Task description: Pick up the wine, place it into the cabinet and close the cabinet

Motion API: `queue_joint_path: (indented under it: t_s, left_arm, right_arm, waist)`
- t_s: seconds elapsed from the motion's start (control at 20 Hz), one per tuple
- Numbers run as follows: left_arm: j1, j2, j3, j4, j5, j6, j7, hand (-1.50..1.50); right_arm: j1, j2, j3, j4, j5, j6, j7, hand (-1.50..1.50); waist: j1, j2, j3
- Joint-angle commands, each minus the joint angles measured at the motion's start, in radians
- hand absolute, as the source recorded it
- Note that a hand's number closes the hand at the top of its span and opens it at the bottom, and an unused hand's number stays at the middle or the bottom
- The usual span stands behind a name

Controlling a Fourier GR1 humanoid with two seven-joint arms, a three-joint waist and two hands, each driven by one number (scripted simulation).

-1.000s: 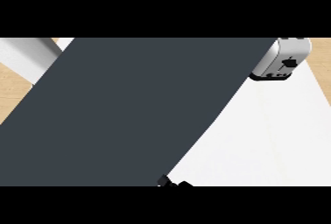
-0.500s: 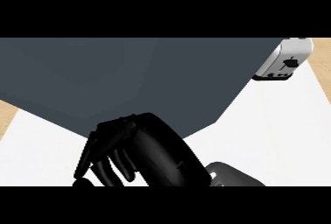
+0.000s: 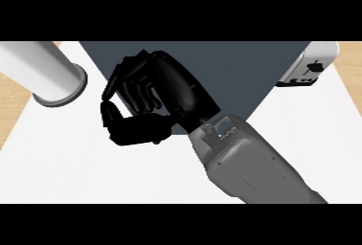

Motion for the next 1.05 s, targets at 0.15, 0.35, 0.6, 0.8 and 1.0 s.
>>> queue_joint_path:
  t_s: [0.15, 0.35, 0.6, 0.8, 1.0]
  left_arm:
    - [-0.115, -0.04, -0.074, 0.055, -0.041, 0.005, 0.063, -1.5]
    - [-0.149, -0.076, -0.172, -0.002, -0.117, 0.107, 0.102, -1.5]
    - [-0.241, -0.083, -0.173, 0.007, -0.114, 0.156, 0.128, -1.5]
    - [-0.258, -0.117, -0.227, 0.0, -0.149, 0.185, 0.121, -1.5]
    - [-0.319, -0.132, -0.241, 0.066, -0.179, 0.212, 0.124, -1.5]
  right_arm:
    - [-0.109, -0.039, -0.173, 0.206, -0.036, 0.078, -0.118, 1.5]
    - [-0.068, -0.08, -0.183, 0.265, -0.039, 0.125, -0.194, 1.5]
    - [-0.083, -0.11, -0.203, 0.336, -0.005, 0.122, -0.282, 1.5]
    - [-0.062, -0.167, -0.239, 0.355, -0.033, 0.16, -0.305, 1.5]
    - [-0.064, -0.162, -0.229, 0.344, -0.031, 0.164, -0.32, 1.5]
  waist:
    - [-0.013, 0.005, 0.0]
    - [-0.015, 0.007, 0.001]
    - [-0.011, 0.015, 0.001]
    - [-0.007, 0.019, 0.002]
    - [-0.022, 0.017, 0.001]
